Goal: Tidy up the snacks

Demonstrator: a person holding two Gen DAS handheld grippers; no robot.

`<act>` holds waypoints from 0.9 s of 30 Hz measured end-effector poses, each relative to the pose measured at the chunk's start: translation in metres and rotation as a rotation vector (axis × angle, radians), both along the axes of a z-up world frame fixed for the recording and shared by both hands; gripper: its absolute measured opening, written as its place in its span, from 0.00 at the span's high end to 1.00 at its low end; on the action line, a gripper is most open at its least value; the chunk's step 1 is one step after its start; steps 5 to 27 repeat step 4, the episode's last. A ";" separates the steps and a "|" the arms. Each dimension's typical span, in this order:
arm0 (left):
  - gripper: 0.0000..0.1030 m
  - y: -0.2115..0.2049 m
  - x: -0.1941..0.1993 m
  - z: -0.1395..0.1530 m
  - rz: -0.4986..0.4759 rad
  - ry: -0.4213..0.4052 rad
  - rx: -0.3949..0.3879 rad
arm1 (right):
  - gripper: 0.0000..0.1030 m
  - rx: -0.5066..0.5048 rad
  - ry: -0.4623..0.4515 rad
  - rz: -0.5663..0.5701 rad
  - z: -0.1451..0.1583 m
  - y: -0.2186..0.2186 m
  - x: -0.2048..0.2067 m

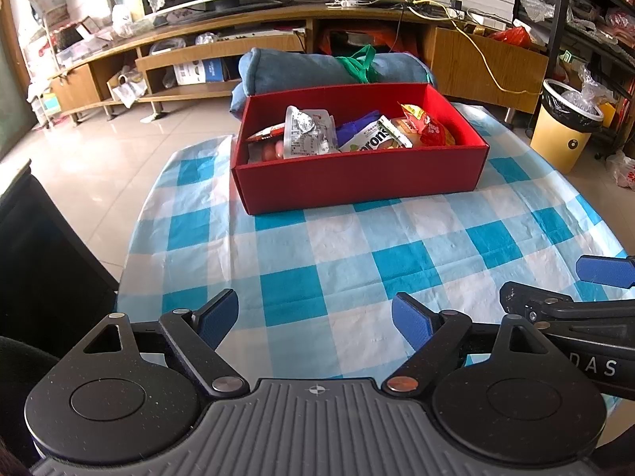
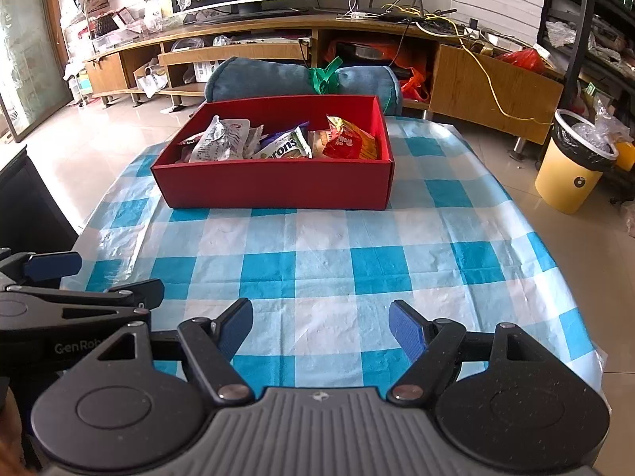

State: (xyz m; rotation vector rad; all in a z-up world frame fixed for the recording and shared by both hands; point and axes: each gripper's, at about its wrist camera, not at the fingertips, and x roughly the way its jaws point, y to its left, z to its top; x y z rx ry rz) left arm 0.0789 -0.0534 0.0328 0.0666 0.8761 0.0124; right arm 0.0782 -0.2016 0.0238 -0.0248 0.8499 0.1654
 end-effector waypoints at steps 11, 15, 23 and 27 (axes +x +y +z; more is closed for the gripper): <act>0.11 -0.002 -0.004 0.006 0.000 -0.038 0.021 | 0.31 0.005 -0.005 -0.008 0.001 -0.003 0.001; 0.11 -0.002 -0.004 0.006 0.000 -0.038 0.021 | 0.31 0.005 -0.005 -0.008 0.001 -0.003 0.001; 0.11 -0.002 -0.004 0.006 0.000 -0.038 0.021 | 0.31 0.005 -0.005 -0.008 0.001 -0.003 0.001; 0.11 -0.002 -0.004 0.006 0.000 -0.038 0.021 | 0.31 0.005 -0.005 -0.008 0.001 -0.003 0.001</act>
